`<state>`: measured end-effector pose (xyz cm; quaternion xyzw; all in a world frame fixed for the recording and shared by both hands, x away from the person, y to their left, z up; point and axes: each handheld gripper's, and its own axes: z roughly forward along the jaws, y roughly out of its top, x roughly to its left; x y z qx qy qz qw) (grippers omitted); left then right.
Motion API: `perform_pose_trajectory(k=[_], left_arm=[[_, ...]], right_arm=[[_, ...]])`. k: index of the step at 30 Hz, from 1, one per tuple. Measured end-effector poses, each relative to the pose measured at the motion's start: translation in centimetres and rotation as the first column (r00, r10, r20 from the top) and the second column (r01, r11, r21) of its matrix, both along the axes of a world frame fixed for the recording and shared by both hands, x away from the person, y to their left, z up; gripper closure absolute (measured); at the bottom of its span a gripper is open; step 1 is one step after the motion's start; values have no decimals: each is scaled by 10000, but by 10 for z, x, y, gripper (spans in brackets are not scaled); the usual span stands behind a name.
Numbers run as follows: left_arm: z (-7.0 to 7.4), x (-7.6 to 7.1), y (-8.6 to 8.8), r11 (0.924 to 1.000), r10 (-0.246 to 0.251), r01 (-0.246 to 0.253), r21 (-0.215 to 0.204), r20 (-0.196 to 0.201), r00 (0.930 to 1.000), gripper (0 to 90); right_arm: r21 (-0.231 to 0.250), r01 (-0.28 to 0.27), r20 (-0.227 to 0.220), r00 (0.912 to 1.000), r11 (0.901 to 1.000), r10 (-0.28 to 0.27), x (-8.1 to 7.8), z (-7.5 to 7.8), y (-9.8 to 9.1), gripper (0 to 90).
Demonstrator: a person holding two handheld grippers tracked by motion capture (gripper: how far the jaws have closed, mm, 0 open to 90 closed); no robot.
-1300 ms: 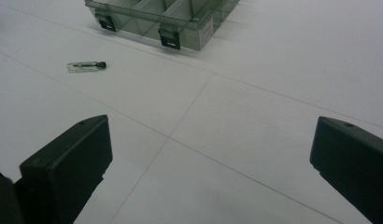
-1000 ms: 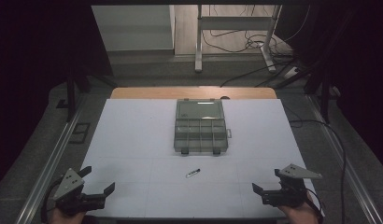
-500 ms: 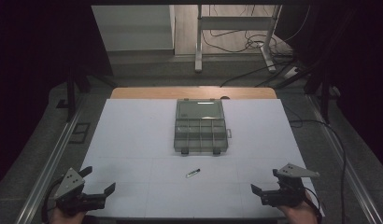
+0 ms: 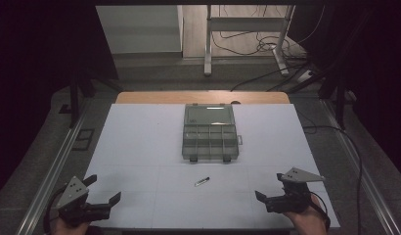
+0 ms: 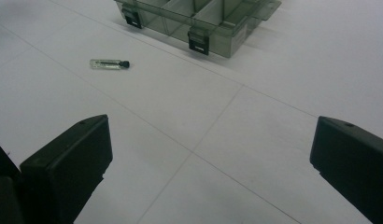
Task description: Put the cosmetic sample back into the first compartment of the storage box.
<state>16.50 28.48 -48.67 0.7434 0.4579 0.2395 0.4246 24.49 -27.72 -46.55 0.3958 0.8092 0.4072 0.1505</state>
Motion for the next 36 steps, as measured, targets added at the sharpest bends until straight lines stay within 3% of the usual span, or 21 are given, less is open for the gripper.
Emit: perform_pose_trajectory(k=[7,24,29,36], left_arm=[[0,0,-1,10000,-7,7,38,-21,10000,10],[0,0,-1,10000,-11,11,48,-28,10000,12],[0,0,-1,10000,-10,10,60,-33,10000,12],[0,0,-1,10000,-5,5,59,-45,10000,12]], right_arm=[[179,-257,-118,9996,9995,259,3,0,7,0],[40,-1027,-350,9941,9947,1028,14,0,25,0],[185,-1287,-652,9894,9915,1297,19,1,34,0],[206,-1381,-574,9886,9902,1391,26,3,41,0]])
